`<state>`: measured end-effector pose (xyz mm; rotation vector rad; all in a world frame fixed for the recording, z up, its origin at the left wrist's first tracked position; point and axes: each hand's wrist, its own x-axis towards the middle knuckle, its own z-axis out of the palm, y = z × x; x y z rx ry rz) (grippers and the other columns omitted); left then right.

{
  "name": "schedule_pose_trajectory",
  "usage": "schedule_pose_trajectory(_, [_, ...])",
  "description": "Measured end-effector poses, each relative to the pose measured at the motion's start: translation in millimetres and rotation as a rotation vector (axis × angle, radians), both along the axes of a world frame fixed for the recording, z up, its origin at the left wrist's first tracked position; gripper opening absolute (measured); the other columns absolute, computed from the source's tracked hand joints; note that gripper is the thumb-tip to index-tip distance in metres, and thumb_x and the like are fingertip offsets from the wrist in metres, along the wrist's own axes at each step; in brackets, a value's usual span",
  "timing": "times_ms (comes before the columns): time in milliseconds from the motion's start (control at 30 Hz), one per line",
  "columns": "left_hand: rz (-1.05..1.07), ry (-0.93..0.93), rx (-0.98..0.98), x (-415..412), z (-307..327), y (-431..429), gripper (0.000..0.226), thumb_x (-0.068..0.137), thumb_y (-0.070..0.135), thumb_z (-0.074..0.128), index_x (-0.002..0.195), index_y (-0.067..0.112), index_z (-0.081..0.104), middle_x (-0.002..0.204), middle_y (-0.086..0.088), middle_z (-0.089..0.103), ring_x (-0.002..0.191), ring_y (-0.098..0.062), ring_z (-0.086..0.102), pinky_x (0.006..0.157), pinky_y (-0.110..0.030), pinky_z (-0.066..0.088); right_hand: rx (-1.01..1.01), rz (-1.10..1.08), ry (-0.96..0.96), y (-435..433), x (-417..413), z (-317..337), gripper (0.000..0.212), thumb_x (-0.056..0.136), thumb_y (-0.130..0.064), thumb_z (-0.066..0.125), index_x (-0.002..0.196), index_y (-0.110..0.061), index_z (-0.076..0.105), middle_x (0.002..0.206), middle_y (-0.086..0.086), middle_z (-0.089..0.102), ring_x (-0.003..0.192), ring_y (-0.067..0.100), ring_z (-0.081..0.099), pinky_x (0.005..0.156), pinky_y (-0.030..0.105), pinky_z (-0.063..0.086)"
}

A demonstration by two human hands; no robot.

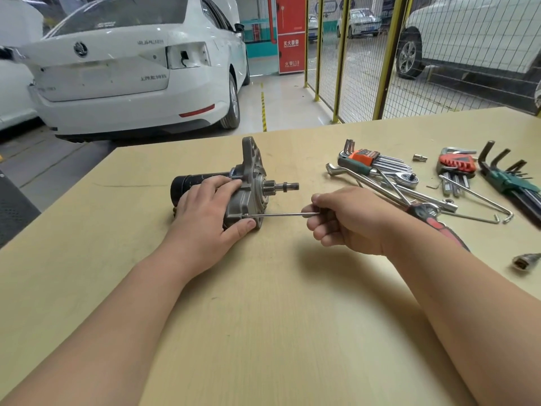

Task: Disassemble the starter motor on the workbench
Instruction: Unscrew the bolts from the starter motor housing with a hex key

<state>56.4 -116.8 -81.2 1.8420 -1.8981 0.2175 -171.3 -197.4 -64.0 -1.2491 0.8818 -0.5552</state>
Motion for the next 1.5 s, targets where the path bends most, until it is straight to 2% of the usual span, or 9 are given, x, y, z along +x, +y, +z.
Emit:
schedule_pose_trajectory(200, [0.038, -0.072, 0.009, -3, -1, -1, 0.071, 0.087, 0.053, 0.053, 0.148, 0.025, 0.03, 0.146, 0.002, 0.029, 0.132, -0.018, 0.022, 0.113, -0.035, 0.01, -0.299, 0.135, 0.208, -2, -3, -2, 0.034, 0.101, -0.023, 0.042, 0.087, -0.001, 0.064, 0.051, 0.001, 0.051, 0.039, 0.015, 0.045, 0.04, 0.022, 0.038])
schedule_pose_trajectory(400, [0.049, -0.081, -0.006, -4, -1, -1, 0.071, 0.086, 0.053, 0.055, 0.147, 0.024, 0.032, 0.145, 0.0, 0.031, 0.131, -0.021, 0.025, 0.112, -0.036, 0.012, 0.166, 0.297, -0.013, -2, 6, -1, 0.038, 0.099, -0.034, 0.037, 0.084, -0.01, 0.062, 0.052, -0.007, 0.029, 0.038, 0.006, 0.024, 0.034, 0.017, 0.023])
schedule_pose_trajectory(600, [0.045, -0.079, -0.025, -4, -1, -2, 0.071, 0.085, 0.05, 0.06, 0.146, 0.023, 0.035, 0.144, -0.001, 0.034, 0.13, -0.022, 0.028, 0.11, -0.035, 0.013, 0.259, 0.38, -0.084, 0, 16, -8, 0.029, 0.098, -0.024, 0.04, 0.08, -0.012, 0.059, 0.048, -0.01, 0.026, 0.036, 0.003, 0.024, 0.033, 0.015, 0.023])
schedule_pose_trajectory(767, [0.03, -0.059, -0.029, 1, -2, -3, 0.073, 0.082, 0.05, 0.063, 0.145, 0.023, 0.037, 0.142, 0.0, 0.036, 0.128, -0.021, 0.028, 0.109, -0.035, 0.015, -0.231, 0.367, 0.069, -4, 14, -11, 0.024, 0.099, -0.013, 0.046, 0.082, -0.006, 0.062, 0.048, -0.007, 0.031, 0.041, 0.011, 0.028, 0.04, 0.018, 0.027])
schedule_pose_trajectory(900, [0.019, -0.038, -0.008, 4, 0, -3, 0.079, 0.077, 0.059, 0.06, 0.145, 0.026, 0.037, 0.142, 0.002, 0.035, 0.127, -0.018, 0.026, 0.109, -0.034, 0.014, -0.772, 0.329, 0.368, 0, 15, -3, 0.021, 0.096, -0.023, 0.052, 0.08, -0.022, 0.066, 0.047, -0.013, 0.045, 0.043, 0.004, 0.039, 0.045, 0.015, 0.033])
schedule_pose_trajectory(1133, [0.013, -0.007, 0.005, 6, 0, -4, 0.079, 0.078, 0.066, 0.06, 0.145, 0.028, 0.037, 0.142, 0.003, 0.035, 0.125, -0.016, 0.026, 0.108, -0.034, 0.016, -1.645, 0.289, 0.794, 13, 21, 5, 0.031, 0.099, -0.034, 0.037, 0.102, -0.014, 0.06, 0.087, 0.001, 0.063, 0.074, 0.029, 0.054, 0.059, 0.033, 0.041])
schedule_pose_trajectory(1333, [-0.154, 0.09, -0.056, -1, 6, 5, 0.039, 0.081, 0.053, 0.054, 0.112, 0.035, 0.07, 0.134, 0.003, 0.047, 0.127, -0.024, 0.03, 0.108, -0.054, 0.026, -0.891, 0.251, 0.429, 16, 22, 12, 0.047, 0.097, -0.051, 0.032, 0.072, -0.03, 0.065, 0.055, -0.015, 0.051, 0.055, -0.003, 0.05, 0.051, 0.017, 0.034])
schedule_pose_trajectory(1400, [-0.193, 0.041, -0.067, -3, 6, 5, 0.025, 0.084, 0.04, 0.059, 0.101, 0.031, 0.075, 0.131, 0.001, 0.051, 0.127, -0.029, 0.036, 0.107, -0.055, 0.024, -0.842, 0.243, 0.448, 12, 22, 11, 0.046, 0.098, -0.045, 0.036, 0.069, -0.027, 0.066, 0.051, -0.014, 0.047, 0.044, -0.001, 0.045, 0.043, 0.012, 0.032])
schedule_pose_trajectory(1500, [-0.19, -0.007, -0.03, -6, 6, 5, 0.027, 0.087, 0.034, 0.053, 0.099, 0.027, 0.077, 0.132, -0.001, 0.052, 0.126, -0.031, 0.04, 0.107, -0.051, 0.02, -0.907, 0.206, 0.531, 10, 22, 11, 0.034, 0.096, -0.038, 0.047, 0.069, -0.028, 0.065, 0.056, -0.005, 0.051, 0.043, 0.006, 0.045, 0.046, 0.024, 0.037])
